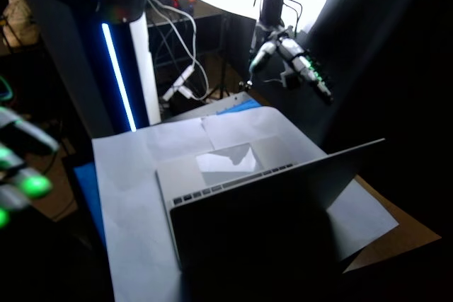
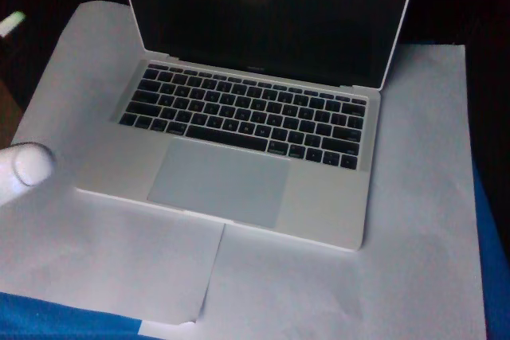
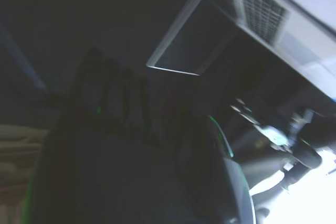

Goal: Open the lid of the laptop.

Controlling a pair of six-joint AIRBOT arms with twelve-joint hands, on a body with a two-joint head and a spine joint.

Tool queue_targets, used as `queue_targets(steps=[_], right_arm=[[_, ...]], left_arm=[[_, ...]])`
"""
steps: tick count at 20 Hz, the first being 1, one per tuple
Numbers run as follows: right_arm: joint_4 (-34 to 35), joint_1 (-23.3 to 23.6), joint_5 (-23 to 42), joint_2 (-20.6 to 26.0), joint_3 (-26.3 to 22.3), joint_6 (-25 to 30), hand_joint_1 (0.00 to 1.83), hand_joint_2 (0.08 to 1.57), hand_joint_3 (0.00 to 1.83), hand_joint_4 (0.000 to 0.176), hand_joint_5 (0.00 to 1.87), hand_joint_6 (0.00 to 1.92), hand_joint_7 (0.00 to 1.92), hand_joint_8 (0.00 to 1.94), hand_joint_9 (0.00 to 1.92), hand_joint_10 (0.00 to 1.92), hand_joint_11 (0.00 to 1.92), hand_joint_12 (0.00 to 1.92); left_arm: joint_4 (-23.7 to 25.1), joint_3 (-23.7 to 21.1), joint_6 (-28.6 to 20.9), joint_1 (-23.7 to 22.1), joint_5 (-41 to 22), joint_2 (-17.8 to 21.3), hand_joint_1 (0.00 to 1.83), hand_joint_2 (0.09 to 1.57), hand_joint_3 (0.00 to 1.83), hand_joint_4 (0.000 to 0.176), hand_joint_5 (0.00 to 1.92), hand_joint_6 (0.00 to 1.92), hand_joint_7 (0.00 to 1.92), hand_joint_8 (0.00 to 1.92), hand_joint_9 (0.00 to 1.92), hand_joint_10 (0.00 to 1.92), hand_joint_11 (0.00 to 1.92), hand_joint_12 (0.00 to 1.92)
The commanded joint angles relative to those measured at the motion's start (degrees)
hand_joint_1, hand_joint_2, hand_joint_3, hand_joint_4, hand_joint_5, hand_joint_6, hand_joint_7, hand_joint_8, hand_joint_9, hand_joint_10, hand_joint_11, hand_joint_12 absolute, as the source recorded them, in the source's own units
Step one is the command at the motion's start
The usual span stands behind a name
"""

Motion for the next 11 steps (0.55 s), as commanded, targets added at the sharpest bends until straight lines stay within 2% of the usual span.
queue_targets(steps=[1,2,3,4,6,7,8,9,10,11], right_arm=[[0.11,0.43,7.15,0.08,0.02,-0.06,0.18,1.29,0.0,0.039,0.17,0.0,0.23,0.0,0.25,0.0,0.25,0.01],[0.62,0.42,7.15,0.06,0.02,-0.06,0.19,1.25,0.0,0.031,0.17,0.0,0.25,0.0,0.27,0.0,0.26,0.01],[1.06,0.42,7.15,0.06,0.04,-0.06,0.18,1.22,0.0,0.033,0.16,0.0,0.25,0.0,0.27,0.0,0.27,0.01],[1.43,0.42,7.15,0.06,0.03,-0.08,0.18,1.21,0.0,0.029,0.16,0.0,0.25,0.0,0.27,0.0,0.27,0.01],[1.44,0.42,7.15,0.07,0.03,-0.08,0.18,1.21,0.0,0.022,0.17,0.0,0.25,0.0,0.25,0.0,0.24,0.0],[1.44,0.42,7.15,0.05,0.03,-0.08,0.19,1.22,0.0,0.015,0.19,0.01,0.26,0.0,0.26,0.01,0.27,0.01],[1.44,0.42,7.15,0.01,0.03,-0.08,0.17,1.25,0.01,0.0,0.19,0.01,0.27,0.01,0.27,0.01,0.29,0.02],[1.43,0.42,7.15,-0.01,0.03,-0.08,0.15,1.28,0.01,0.0,0.22,0.01,0.26,0.0,0.23,0.0,0.28,0.01],[1.4,0.43,7.15,0.08,0.03,-0.08,0.11,1.3,0.01,0.038,0.26,0.01,0.18,0.0,0.17,0.0,0.26,0.0],[1.28,0.45,7.16,0.19,0.05,-0.08,0.11,1.3,0.01,0.038,0.26,0.01,0.18,0.0,0.17,0.0,0.26,0.0]], left_arm=[[-1.26,0.4,-0.79,-0.46,-8.47,0.51,0.2,1.04,0.0,0.164,0.08,0.0,0.13,0.0,0.05,0.0,0.0,0.32],[-1.26,0.41,-0.97,-0.31,-8.47,0.5,0.24,1.04,0.0,0.154,0.09,0.0,0.13,0.0,0.06,0.0,0.0,0.3],[-1.3,0.33,-0.98,-0.14,-8.47,0.45,0.29,1.04,0.0,0.176,0.12,0.01,0.14,0.01,0.06,0.0,0.0,0.28],[-1.42,0.26,-1.03,-0.04,-8.48,0.34,0.3,1.05,0.0,0.176,0.12,0.0,0.14,0.0,0.05,0.0,0.0,0.25],[-1.44,0.36,-1.49,-0.06,-8.48,0.38,0.33,1.07,0.0,0.162,0.12,0.0,0.16,0.0,0.05,0.0,0.0,0.05],[-1.42,0.65,-2.19,-0.07,-8.48,0.44,0.34,1.05,0.0,0.171,0.11,0.0,0.13,0.0,0.04,0.0,0.0,0.02],[-1.34,0.88,-2.39,-0.11,-8.48,0.5,0.32,1.03,0.0,0.171,0.11,0.0,0.14,0.0,0.04,0.0,0.01,0.02],[-1.3,1.15,-2.33,-0.2,-8.48,0.78,0.32,1.0,0.0,0.175,0.13,0.01,0.15,0.0,0.04,0.0,0.03,0.03],[-1.29,1.42,-2.31,-0.45,-8.48,1.51,0.31,1.03,0.0,0.155,0.14,0.01,0.16,0.0,0.06,0.01,0.06,0.05],[-1.21,1.43,-2.12,-0.71,-8.49,2.12,0.31,1.03,0.0,0.155,0.14,0.01,0.16,0.0,0.06,0.01,0.06,0.05]])
